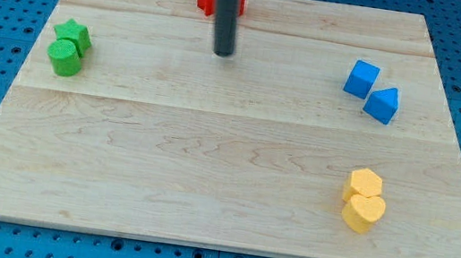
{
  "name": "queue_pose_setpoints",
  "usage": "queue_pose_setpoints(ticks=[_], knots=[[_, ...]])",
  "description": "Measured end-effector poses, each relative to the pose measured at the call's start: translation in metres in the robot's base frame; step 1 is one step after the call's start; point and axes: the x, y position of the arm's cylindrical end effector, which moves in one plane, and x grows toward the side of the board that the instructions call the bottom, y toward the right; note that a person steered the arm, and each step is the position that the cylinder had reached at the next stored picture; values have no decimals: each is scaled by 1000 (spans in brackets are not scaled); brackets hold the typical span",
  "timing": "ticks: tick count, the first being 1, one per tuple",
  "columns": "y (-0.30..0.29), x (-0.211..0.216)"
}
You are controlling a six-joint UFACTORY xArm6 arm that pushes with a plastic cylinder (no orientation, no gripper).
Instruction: Move the blue cube towards the centre of the board
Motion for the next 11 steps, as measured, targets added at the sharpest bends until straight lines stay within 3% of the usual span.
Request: queue_pose_setpoints(ticks=[1, 3, 7, 8, 9, 10, 11], knots=[[29, 9], [163, 44], [216, -55], [160, -80], [123, -68], [131, -36], [86, -38]])
